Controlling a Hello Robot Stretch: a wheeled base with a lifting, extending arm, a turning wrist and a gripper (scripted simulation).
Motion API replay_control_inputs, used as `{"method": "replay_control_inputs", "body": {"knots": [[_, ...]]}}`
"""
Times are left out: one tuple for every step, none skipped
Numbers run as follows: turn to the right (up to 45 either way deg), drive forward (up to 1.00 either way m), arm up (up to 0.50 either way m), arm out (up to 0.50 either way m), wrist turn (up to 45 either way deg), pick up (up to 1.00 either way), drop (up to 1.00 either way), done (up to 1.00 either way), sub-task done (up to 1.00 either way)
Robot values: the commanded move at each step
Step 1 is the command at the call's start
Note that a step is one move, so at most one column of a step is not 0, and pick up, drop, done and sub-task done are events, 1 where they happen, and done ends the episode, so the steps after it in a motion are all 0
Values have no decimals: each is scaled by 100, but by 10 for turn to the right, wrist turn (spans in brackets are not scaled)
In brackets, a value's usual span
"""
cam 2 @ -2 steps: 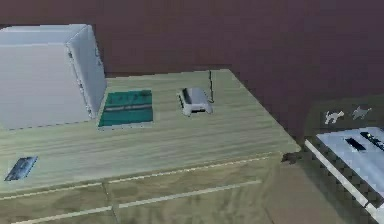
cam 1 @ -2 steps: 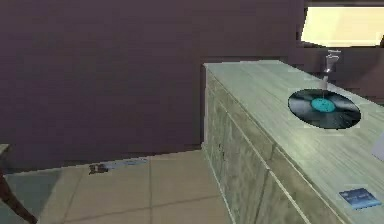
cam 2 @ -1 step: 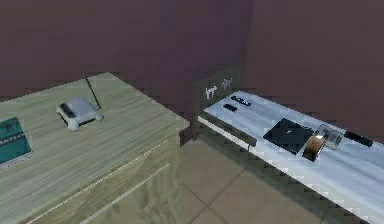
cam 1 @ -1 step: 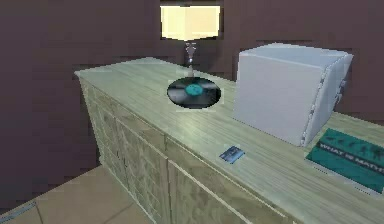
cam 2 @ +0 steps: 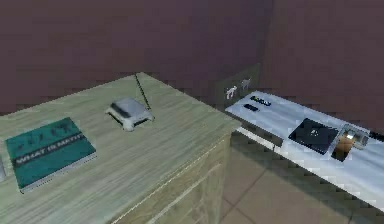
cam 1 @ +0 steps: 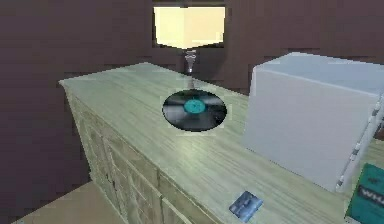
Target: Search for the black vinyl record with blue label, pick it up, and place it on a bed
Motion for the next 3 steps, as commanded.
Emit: {"method": "replay_control_inputs", "body": {"knots": [[-450, 0, 0, 0, 0, 0, 0, 0, 0], [-300, 0, 0, 0, 0, 0, 0, 0, 0], [180, 0, 0, 0, 0, 0, 0, 0, 0]]}}
